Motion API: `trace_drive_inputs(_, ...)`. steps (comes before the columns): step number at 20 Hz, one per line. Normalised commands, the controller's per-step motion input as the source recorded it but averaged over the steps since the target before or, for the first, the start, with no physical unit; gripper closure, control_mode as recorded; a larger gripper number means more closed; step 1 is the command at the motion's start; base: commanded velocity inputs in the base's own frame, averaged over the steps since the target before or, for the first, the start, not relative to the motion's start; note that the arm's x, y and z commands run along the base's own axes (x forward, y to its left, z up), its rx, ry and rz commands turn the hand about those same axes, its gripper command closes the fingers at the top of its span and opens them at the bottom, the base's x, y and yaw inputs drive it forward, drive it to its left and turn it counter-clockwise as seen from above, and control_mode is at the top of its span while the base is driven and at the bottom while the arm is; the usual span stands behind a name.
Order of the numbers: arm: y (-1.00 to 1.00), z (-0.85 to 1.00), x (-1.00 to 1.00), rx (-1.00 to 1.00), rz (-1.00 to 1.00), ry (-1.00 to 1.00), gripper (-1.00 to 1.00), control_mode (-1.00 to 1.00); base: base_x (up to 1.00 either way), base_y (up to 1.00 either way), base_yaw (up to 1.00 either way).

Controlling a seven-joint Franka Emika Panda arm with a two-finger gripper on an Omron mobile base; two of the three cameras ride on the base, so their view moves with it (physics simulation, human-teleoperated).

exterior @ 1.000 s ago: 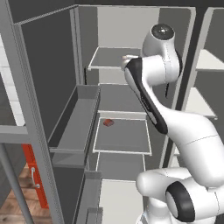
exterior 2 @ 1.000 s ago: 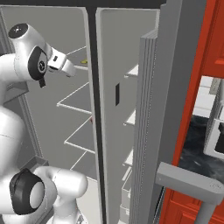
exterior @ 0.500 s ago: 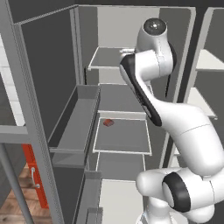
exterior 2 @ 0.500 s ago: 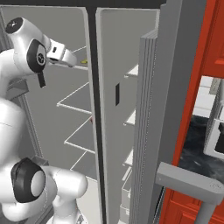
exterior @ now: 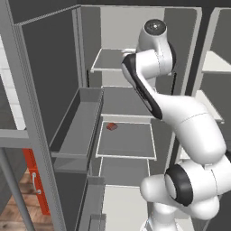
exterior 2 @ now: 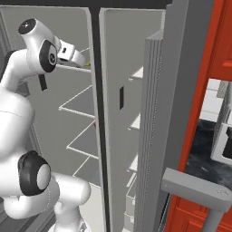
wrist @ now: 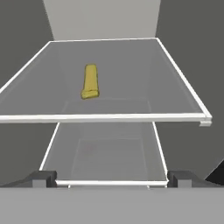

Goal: Retrieve the butter from the fridge and place it on a plate on the dining table. Then retrieve the butter knife by the fridge and place it near the plate.

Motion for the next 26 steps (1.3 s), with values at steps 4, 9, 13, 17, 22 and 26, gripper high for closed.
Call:
trace_drive_inputs(4, -0.02, -0.05, 0.72, 0.0, 0.0, 0.0, -1.0, -1.0, 0.0, 0.0, 0.0)
trace_drive_inputs(9, 0.0, 0.0, 0.74, 0.0, 0.0, 0.02, -1.0, -1.0, 0.0, 0.0, 0.0)
trace_drive_inputs(13, -0.01, -0.04, 0.69, 0.0, 0.01, 0.03, -1.0, -1.0, 0.0, 0.0, 0.0)
trace_drive_inputs(17, -0.01, -0.04, 0.67, 0.01, 0.02, 0.0, -1.0, -1.0, 0.0, 0.0, 0.0)
trace_drive_inputs(22, 0.0, -0.07, 0.61, 0.0, 0.0, 0.0, -1.0, -1.0, 0.0, 0.0, 0.0)
trace_drive_inputs(26, 0.0, -0.22, 0.39, 0.0, 0.0, 0.0, -1.0, -1.0, 0.0, 0.0, 0.0)
